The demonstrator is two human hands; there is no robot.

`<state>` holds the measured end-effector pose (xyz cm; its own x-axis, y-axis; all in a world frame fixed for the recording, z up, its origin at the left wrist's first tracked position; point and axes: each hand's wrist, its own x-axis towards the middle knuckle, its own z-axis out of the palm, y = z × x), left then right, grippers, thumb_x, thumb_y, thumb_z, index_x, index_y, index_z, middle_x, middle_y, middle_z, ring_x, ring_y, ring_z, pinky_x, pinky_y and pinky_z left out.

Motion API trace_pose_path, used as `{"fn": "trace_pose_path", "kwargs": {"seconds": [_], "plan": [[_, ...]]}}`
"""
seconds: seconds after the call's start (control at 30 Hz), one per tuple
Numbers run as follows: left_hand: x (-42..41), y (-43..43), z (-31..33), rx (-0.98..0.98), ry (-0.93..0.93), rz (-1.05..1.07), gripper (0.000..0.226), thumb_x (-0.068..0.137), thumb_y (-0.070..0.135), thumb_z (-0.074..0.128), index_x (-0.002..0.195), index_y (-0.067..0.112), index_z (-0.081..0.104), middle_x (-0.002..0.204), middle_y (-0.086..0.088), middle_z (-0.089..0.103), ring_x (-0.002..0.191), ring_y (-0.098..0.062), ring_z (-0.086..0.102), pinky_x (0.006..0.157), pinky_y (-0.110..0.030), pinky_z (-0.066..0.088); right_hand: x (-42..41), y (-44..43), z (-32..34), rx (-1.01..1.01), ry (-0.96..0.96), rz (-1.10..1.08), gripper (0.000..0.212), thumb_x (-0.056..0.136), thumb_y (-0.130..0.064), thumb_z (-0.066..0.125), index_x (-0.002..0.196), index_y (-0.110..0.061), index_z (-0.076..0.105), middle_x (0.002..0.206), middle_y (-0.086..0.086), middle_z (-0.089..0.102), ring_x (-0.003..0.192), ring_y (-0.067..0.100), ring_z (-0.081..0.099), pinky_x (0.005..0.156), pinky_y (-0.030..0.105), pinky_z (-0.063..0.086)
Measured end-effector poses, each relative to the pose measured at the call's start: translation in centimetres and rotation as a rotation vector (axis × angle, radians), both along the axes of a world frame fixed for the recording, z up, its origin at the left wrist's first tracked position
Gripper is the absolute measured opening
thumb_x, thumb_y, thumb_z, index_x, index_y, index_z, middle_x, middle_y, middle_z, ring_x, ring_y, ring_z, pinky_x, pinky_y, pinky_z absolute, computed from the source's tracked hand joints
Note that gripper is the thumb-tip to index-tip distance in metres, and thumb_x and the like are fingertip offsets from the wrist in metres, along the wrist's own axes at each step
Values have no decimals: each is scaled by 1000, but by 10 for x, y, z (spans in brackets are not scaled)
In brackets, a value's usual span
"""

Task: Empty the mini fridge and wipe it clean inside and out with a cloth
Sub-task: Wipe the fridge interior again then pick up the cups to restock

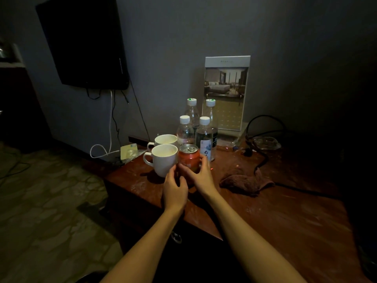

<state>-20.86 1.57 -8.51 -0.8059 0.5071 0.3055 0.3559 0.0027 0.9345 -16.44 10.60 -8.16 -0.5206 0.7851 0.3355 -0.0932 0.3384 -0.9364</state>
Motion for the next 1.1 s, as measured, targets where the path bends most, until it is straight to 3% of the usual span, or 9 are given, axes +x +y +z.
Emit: {"fn": "trace_pose_path", "kwargs": {"seconds": [0.1,0.2,0.4,0.63,0.73,0.8,0.93,1.0,1.1], "plan": [[1,0,2,14,-4,0,39,101,14,43,139,8,46,139,-11,51,128,-23,47,103,-30,38,1,-3,1,-59,43,41,60,75,-40,79,125,-28,48,127,2,54,116,16,55,100,39,48],[-1,2,1,42,-4,19,37,102,21,43,135,7,51,135,-12,53,123,-23,51,97,-28,41,4,-7,7,-179,117,109,45,84,-27,73,123,-22,51,120,3,61,111,18,59,90,28,51],[-2,5,0,72,-34,8,37,101,37,41,123,13,56,124,-8,55,112,-20,55,98,-40,46,9,-16,15,-345,150,198,48,90,-26,64,131,-15,43,110,2,61,95,13,63,71,19,51],[-1,4,0,67,-62,23,45,99,44,38,125,10,52,124,-14,58,113,-27,57,97,-45,46,7,-23,15,-344,125,242,32,94,-32,57,121,-16,49,101,-1,63,86,8,65,65,15,52],[0,4,1,41,-39,21,48,100,43,36,129,8,50,127,-16,55,117,-30,54,99,-43,44,5,-23,13,-328,132,216,28,95,-32,55,117,-17,50,100,-1,63,87,10,64,71,19,52],[1,4,2,22,-38,6,54,99,46,34,134,7,47,131,-17,52,120,-30,52,101,-43,42,4,-22,11,-323,142,198,26,95,-32,56,114,-16,51,100,0,64,87,10,64,73,21,52],[2,4,-1,7,-47,-9,94,83,80,23,144,9,36,144,-17,43,131,-31,45,107,-49,38,4,-23,12,-332,169,189,28,96,-31,54,117,-13,51,99,-1,64,84,8,64,68,17,51],[2,5,0,-14,-47,-10,86,88,74,25,144,9,37,143,-16,43,130,-30,45,106,-49,38,6,-24,15,-331,159,176,30,96,-34,52,119,-14,50,101,0,63,85,8,64,68,17,50],[6,4,6,-14,-66,-33,57,100,48,29,140,10,42,138,-16,46,127,-30,47,104,-46,39,10,-31,21,-354,145,145,33,97,-36,50,121,-13,51,98,-2,63,84,6,63,64,14,49]]}}
